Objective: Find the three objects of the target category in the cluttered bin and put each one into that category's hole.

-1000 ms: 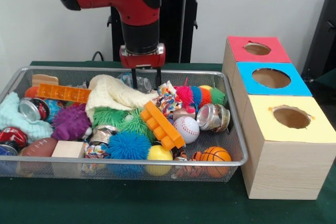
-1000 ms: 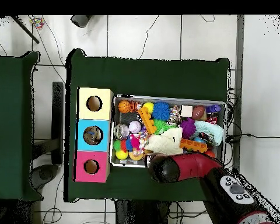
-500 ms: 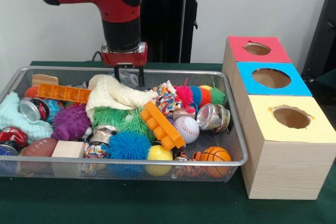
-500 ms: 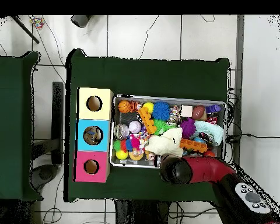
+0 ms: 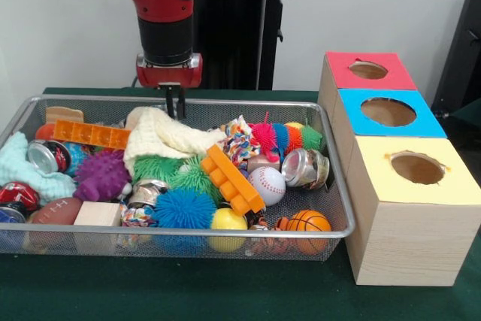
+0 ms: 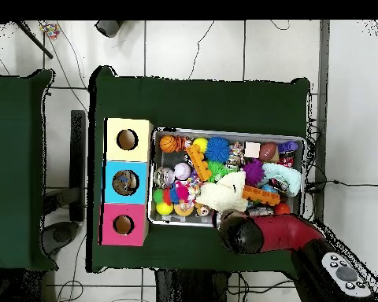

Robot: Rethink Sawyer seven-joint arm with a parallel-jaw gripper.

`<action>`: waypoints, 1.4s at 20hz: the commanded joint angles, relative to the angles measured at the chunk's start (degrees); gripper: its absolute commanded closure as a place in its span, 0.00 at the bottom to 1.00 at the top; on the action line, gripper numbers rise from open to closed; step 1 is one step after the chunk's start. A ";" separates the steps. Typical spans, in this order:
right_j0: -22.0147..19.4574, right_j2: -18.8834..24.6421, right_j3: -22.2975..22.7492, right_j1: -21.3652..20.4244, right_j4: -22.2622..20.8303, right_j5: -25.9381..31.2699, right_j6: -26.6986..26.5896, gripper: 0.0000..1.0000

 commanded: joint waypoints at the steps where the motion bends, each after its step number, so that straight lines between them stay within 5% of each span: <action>1: 1.95 -1.72 2.73 -1.06 -4.35 -5.42 3.02 1.00; 11: 1.35 -1.78 3.90 -1.86 -4.04 -5.49 1.14 1.00; 28: -7.64 8.01 12.09 -16.28 3.44 5.00 -7.71 1.00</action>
